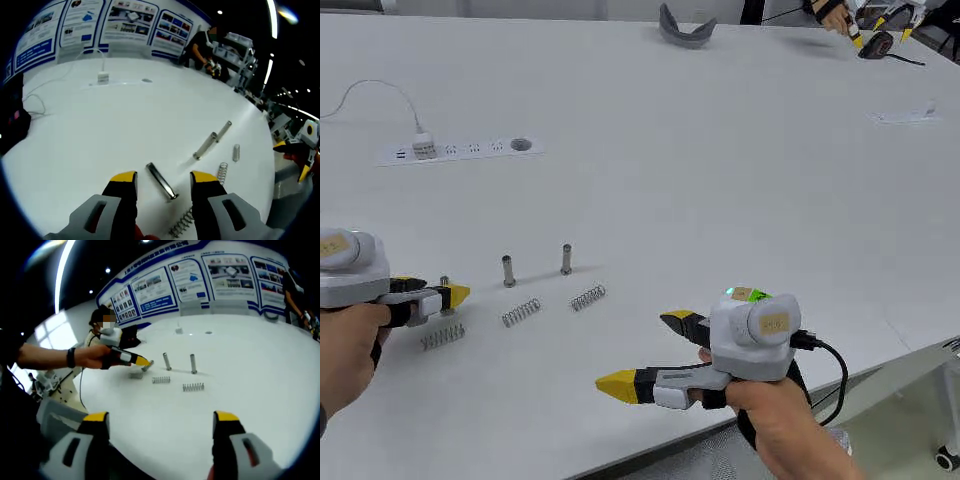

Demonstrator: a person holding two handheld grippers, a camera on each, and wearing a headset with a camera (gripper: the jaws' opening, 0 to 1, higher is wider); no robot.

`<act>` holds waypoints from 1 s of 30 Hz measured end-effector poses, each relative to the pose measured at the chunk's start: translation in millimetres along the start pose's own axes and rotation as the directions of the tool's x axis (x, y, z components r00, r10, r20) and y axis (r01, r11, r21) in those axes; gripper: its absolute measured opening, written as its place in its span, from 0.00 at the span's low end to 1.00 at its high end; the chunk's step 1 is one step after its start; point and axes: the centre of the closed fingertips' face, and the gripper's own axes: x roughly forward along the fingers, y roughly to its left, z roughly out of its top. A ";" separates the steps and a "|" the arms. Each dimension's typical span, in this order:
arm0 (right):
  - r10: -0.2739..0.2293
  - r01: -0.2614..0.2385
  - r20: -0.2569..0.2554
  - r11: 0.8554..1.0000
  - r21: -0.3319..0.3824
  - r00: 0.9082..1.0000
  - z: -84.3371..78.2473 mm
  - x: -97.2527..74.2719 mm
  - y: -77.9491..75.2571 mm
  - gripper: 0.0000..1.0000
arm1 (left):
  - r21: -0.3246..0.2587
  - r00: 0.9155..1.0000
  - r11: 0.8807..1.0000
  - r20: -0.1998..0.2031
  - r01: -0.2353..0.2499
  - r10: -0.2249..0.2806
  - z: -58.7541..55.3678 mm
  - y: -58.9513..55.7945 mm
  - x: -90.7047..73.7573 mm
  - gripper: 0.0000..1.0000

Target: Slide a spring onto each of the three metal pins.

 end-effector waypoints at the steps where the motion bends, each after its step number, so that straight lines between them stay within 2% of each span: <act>1: 0.001 -0.001 -0.002 1.000 0.002 1.000 -0.6 0.3 0.3 0.86 | 0.001 1.000 1.000 -0.003 0.000 0.000 -0.5 0.1 1.6 0.42; 8: 0.010 -0.010 -0.007 1.000 0.003 1.000 -1.1 2.2 1.9 0.86 | 0.029 1.000 1.000 -0.010 -0.010 0.011 1.2 0.6 9.9 0.35; 10: 0.013 -0.013 -0.006 1.000 0.004 1.000 -0.3 2.8 1.7 0.86 | 0.064 1.000 0.998 -0.013 -0.020 0.021 2.1 1.9 12.0 0.32; 15: 0.016 -0.015 -0.010 1.000 0.007 1.000 -0.4 4.6 0.3 0.86 | 0.104 0.999 0.994 -0.016 -0.028 0.030 1.4 5.2 14.0 0.24; 17: 0.018 -0.017 -0.011 1.000 0.008 1.000 -0.2 5.4 -0.2 0.86 | 0.133 0.999 0.991 -0.020 -0.028 0.031 0.2 5.5 14.1 0.19; 22: 0.022 -0.022 -0.016 1.000 0.008 1.000 -0.6 7.8 -0.9 0.86 | 0.144 1.000 0.989 -0.022 -0.010 0.014 0.7 2.8 12.2 0.13; 26: 0.025 -0.025 -0.021 1.000 0.007 0.999 -1.0 8.5 -0.9 0.86 | 0.182 0.999 0.983 -0.035 0.009 -0.003 -0.8 -0.8 11.0 0.11; 30: 0.029 -0.028 -0.024 1.000 0.009 0.999 -1.8 9.3 -0.9 0.86 | 0.244 0.998 0.969 -0.062 0.027 -0.012 -2.4 -4.7 10.2 0.10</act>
